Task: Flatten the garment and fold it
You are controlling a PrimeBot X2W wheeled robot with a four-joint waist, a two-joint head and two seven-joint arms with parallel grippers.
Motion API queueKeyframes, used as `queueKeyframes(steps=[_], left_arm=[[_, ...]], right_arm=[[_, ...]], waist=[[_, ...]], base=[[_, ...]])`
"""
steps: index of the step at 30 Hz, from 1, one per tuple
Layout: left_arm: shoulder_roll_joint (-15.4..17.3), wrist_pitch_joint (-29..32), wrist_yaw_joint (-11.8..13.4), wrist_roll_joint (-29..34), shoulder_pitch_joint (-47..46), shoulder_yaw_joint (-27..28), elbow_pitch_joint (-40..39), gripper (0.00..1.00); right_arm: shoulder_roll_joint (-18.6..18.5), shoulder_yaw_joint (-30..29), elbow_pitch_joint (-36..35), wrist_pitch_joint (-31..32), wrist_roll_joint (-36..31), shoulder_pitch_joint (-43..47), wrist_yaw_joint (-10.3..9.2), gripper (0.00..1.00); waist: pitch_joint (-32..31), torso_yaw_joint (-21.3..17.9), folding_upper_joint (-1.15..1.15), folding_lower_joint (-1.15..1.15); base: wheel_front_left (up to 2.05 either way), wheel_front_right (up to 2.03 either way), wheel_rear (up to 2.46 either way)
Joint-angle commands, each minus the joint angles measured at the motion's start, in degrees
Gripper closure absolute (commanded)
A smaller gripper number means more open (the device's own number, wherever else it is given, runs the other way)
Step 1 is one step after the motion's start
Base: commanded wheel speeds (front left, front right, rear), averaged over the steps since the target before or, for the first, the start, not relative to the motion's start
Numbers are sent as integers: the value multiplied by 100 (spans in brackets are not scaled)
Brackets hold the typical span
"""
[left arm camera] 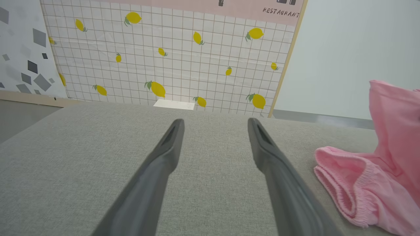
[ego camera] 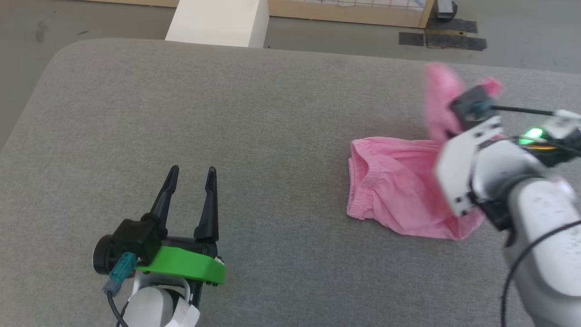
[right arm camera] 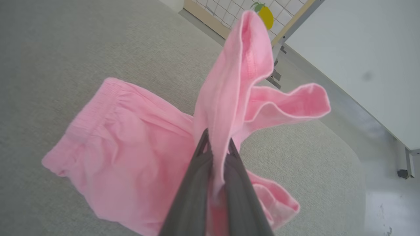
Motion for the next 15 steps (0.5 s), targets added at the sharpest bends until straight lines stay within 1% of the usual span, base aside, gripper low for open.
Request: queueKeyframes(steps=[1,5,7,11,14,15], left_arm=[[-24,-27,-27,78,6,-21,24,0],[-24,-27,-27,47,-26,-70,36,0],[-24,-27,-24,29,-50,-105,36,0],[-24,-27,-10,0,-91,-151,37,0],[-24,-27,1,-13,-103,-158,32,0],[-24,-27,6,-13,-99,-155,30,0]], right_arm=[[34,274,17,33,91,-134,-9,100],[183,970,322,151,340,-273,-9,100],[226,1215,527,166,426,-306,-9,100],[269,1551,976,160,541,-322,-9,100],[326,1682,1231,139,683,-291,-9,100],[365,1711,1292,127,778,-262,-9,81]], waist=[[39,85,0,0],[82,225,0,0],[113,297,0,0],[169,396,0,0],[189,417,0,0],[187,413,0,0]], base=[[0,0,0],[0,0,0],[0,0,0],[0,0,0],[0,0,0],[0,0,0]])
